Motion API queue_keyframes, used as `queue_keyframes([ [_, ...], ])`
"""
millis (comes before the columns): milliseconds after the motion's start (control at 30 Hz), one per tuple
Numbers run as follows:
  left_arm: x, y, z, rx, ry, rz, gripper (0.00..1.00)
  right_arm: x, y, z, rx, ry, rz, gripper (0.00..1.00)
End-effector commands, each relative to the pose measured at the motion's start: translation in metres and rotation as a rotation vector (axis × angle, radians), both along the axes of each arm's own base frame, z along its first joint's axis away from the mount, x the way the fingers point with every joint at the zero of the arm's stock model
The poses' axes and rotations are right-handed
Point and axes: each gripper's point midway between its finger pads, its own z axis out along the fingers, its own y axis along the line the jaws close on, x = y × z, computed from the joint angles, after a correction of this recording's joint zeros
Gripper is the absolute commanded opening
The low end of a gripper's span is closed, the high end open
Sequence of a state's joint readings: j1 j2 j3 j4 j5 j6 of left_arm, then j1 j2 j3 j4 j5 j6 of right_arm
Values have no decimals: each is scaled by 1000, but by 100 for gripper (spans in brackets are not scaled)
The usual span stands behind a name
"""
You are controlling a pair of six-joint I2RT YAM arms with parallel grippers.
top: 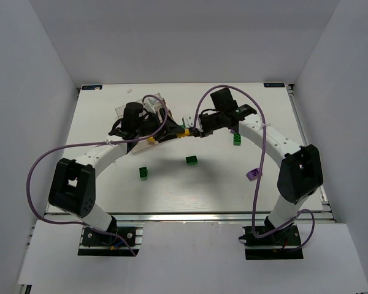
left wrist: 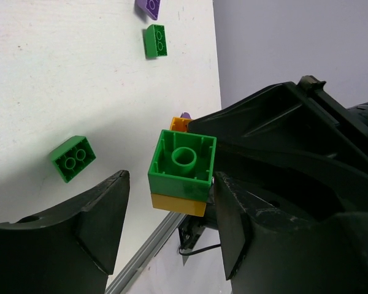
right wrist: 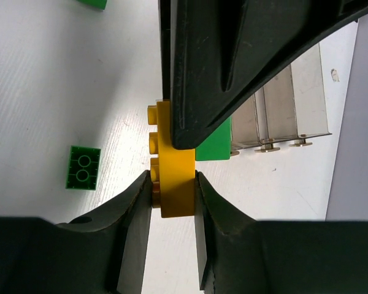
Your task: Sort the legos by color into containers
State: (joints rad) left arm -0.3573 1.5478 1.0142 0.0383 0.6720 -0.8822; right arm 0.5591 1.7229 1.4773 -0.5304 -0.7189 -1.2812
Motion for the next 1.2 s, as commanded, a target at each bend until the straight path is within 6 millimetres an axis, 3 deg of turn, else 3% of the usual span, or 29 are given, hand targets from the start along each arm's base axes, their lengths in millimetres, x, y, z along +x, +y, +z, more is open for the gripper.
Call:
queue_keyframes([
  [0, -1, -4, 9, -23, -21, -18, 67, 0, 6, 26, 56, -62, 6, 0],
  [533, 7, -1, 13, -29, -32, 12, 67, -20, 3, 19, 48, -59, 84, 0],
  [800, 7, -2, 11, -32, -28, 4, 57, -19, 2, 16, 46, -57, 81, 0],
  [1000, 6, -3, 13, -39, -31, -8, 33, -22, 3, 16, 50, -48, 86, 0],
  [1033, 6, -3, 13, -38, -29, -8, 22, -24, 3, 16, 55, -36, 93, 0],
  [1133, 9, 5, 7, -9, -8, 17, 11, -41, 4, 14, 63, -29, 179, 0],
  [1167, 18, 14, 6, 30, -31, 66, 4, -50, -1, 6, 42, 8, 201, 0],
])
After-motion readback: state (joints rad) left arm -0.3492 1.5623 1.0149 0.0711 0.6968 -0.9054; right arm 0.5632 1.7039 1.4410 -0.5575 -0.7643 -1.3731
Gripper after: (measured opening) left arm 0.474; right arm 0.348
